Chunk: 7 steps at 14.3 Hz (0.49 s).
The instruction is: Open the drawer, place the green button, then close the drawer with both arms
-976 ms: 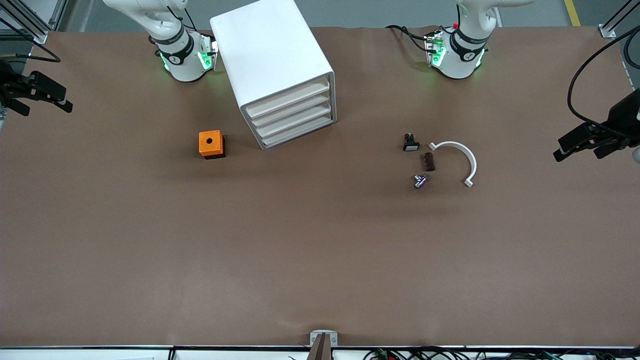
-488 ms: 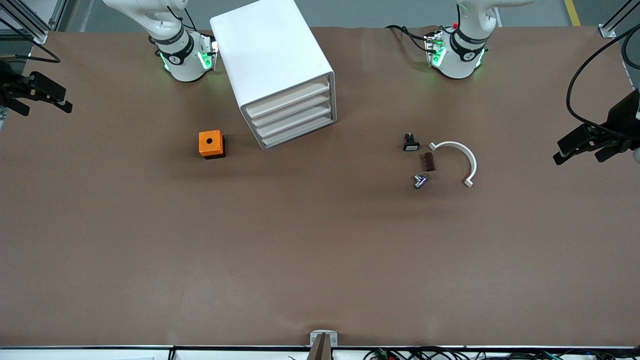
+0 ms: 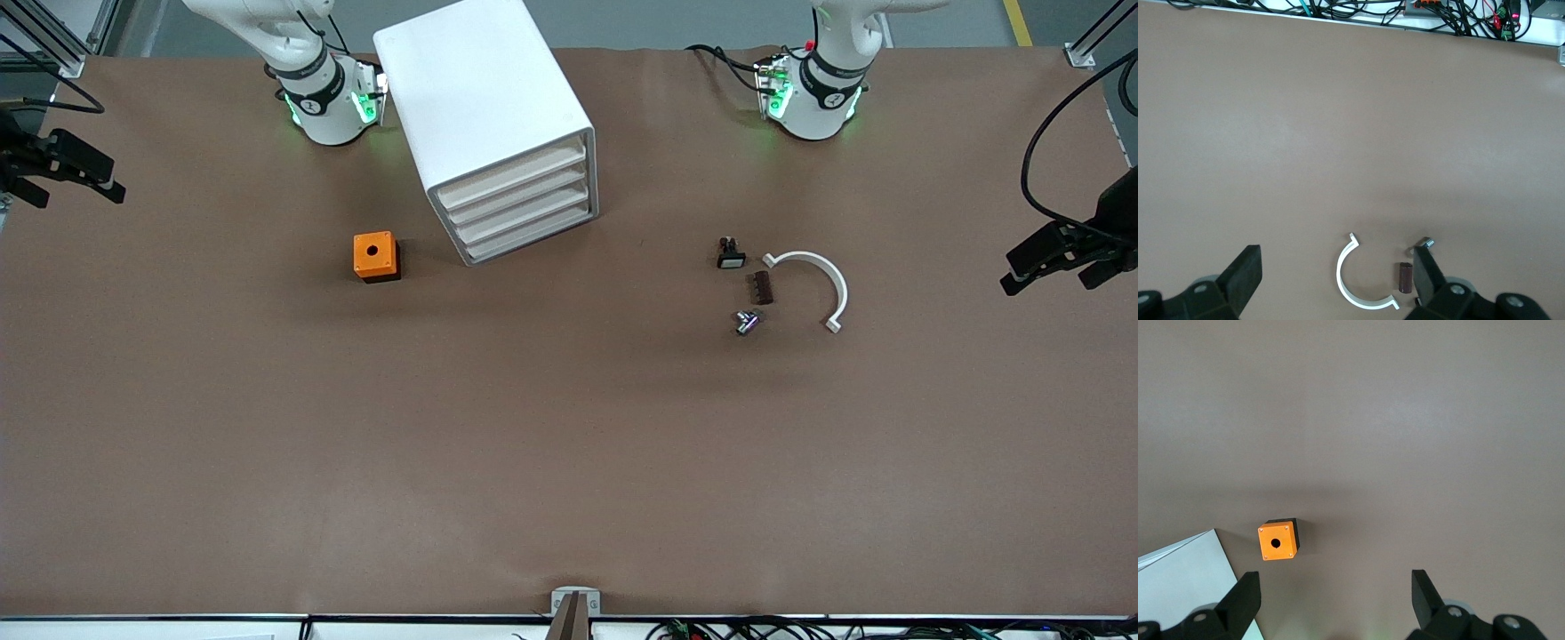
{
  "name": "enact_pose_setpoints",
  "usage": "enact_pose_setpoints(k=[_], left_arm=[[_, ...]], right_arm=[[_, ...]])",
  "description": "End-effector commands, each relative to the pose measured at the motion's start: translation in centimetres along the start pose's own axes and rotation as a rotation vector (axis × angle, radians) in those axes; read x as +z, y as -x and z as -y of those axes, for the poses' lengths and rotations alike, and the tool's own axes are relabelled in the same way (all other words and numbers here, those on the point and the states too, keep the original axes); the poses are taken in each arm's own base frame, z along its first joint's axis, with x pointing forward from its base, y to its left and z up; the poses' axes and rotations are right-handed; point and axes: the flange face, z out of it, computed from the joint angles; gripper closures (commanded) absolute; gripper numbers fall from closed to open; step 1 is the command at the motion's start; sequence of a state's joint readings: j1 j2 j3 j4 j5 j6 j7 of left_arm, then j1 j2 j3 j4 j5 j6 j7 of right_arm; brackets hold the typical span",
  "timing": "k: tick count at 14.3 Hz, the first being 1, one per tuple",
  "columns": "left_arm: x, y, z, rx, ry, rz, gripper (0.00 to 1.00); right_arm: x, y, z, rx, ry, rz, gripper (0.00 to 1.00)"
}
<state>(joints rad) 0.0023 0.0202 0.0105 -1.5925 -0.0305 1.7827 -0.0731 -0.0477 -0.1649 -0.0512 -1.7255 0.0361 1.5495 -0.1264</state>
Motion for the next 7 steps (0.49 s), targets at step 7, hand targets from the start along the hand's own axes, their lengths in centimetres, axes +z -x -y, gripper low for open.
enact_pose_setpoints(k=[7], left_arm=[[-1.08, 0.61, -0.84, 0.017, -0.022, 0.086, 0.0]], right_arm=[[-0.5, 0.47, -0.06, 0.013, 0.002, -0.01, 0.0]])
